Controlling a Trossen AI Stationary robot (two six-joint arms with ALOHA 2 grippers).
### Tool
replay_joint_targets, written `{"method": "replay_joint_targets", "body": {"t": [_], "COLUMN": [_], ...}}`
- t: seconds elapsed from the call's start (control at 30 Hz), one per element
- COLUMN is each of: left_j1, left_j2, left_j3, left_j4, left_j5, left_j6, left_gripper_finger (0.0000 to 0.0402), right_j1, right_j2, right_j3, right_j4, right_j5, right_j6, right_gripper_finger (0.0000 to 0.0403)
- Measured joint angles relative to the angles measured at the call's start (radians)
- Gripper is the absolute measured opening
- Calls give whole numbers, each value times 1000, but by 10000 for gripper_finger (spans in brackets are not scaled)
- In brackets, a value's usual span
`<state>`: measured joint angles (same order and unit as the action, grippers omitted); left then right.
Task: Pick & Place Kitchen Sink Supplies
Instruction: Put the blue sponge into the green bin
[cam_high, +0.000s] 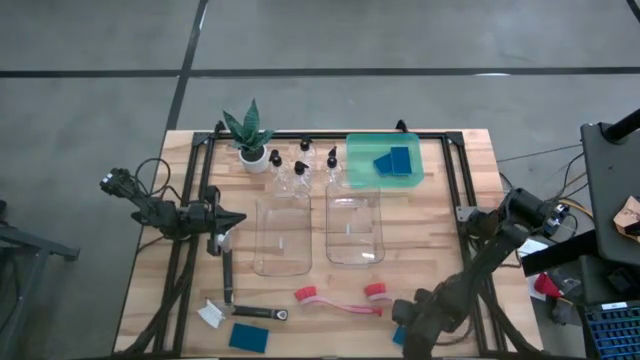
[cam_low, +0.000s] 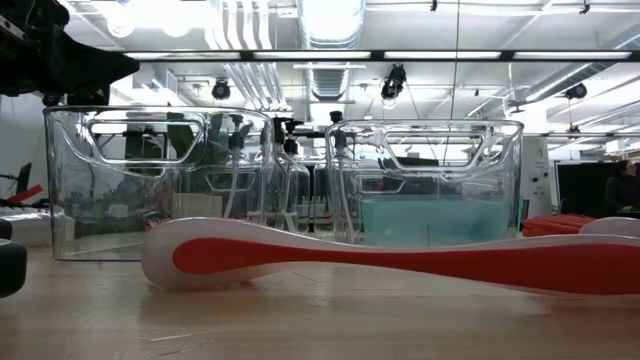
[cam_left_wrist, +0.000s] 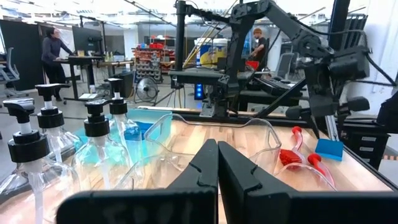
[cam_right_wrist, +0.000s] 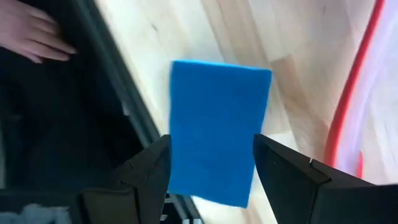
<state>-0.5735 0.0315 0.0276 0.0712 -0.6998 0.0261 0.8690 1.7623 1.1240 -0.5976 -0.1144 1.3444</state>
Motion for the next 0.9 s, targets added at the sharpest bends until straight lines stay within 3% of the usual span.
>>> {"method": "replay_joint_targets", "body": {"t": [0.63,0.77,0.9], "left_j1": [0,0,0], "left_j2": [3,3,3], "left_j3": [0,0,0], "left_j4": [-5,-6,-8], "left_j5": [0,0,0], "left_j6": [0,0,0], "left_gripper_finger": [3,3,3], "right_j1": [11,10,10], "right_j2": [53,69,83], "right_j3": [-57,-54,-54], "right_j4": [7,6,13], "right_j5": [19,20,24], "right_j6": [22,4,-15], "right_gripper_finger": [215,187,133]}}
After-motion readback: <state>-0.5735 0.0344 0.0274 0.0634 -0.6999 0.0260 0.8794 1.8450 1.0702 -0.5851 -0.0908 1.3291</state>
